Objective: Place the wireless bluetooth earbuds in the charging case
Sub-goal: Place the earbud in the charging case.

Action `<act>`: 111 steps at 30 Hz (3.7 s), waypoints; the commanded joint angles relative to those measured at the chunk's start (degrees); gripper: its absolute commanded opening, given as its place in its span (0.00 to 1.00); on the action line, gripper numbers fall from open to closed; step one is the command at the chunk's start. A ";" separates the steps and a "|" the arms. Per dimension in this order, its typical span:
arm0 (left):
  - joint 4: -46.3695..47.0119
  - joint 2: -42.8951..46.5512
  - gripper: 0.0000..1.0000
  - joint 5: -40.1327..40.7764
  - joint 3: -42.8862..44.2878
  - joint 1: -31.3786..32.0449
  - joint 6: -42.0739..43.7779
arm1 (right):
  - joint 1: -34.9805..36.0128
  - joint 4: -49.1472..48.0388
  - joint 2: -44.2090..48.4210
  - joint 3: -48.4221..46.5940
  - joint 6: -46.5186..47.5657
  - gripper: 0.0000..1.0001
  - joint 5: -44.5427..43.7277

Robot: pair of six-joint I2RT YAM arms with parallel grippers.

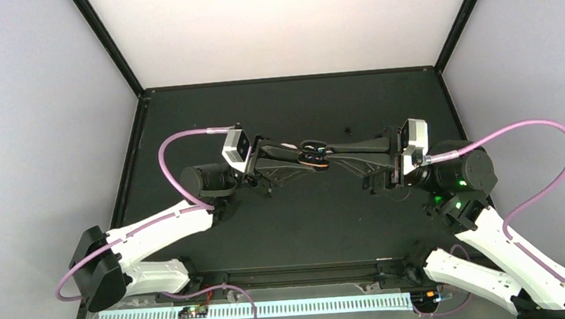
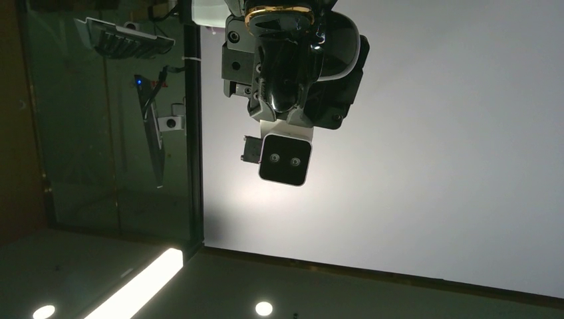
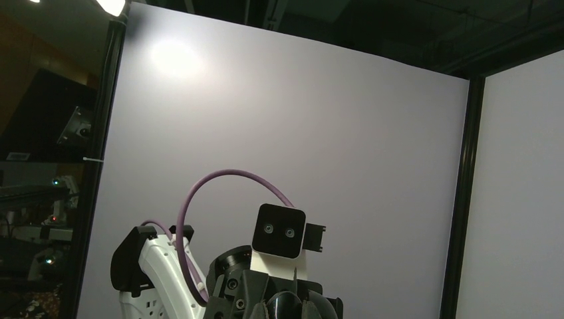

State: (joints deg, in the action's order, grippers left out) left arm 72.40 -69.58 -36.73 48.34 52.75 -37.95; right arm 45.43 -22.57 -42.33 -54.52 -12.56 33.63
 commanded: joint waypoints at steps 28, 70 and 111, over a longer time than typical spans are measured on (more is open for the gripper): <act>4.08 0.15 0.02 0.53 2.04 0.77 1.41 | 0.50 3.32 1.32 -0.01 0.18 0.01 -0.87; 3.63 1.24 0.02 1.52 -0.12 1.21 2.62 | 0.50 7.05 1.02 -0.68 -0.51 0.19 -7.31; 1.01 5.40 0.02 3.70 -5.15 1.29 5.61 | 0.50 19.13 7.21 -3.16 1.60 0.58 -15.45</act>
State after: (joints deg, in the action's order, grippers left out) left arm 72.38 -65.76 -32.23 43.44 53.71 -34.20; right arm 45.89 -6.85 -35.90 -56.90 -11.84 21.06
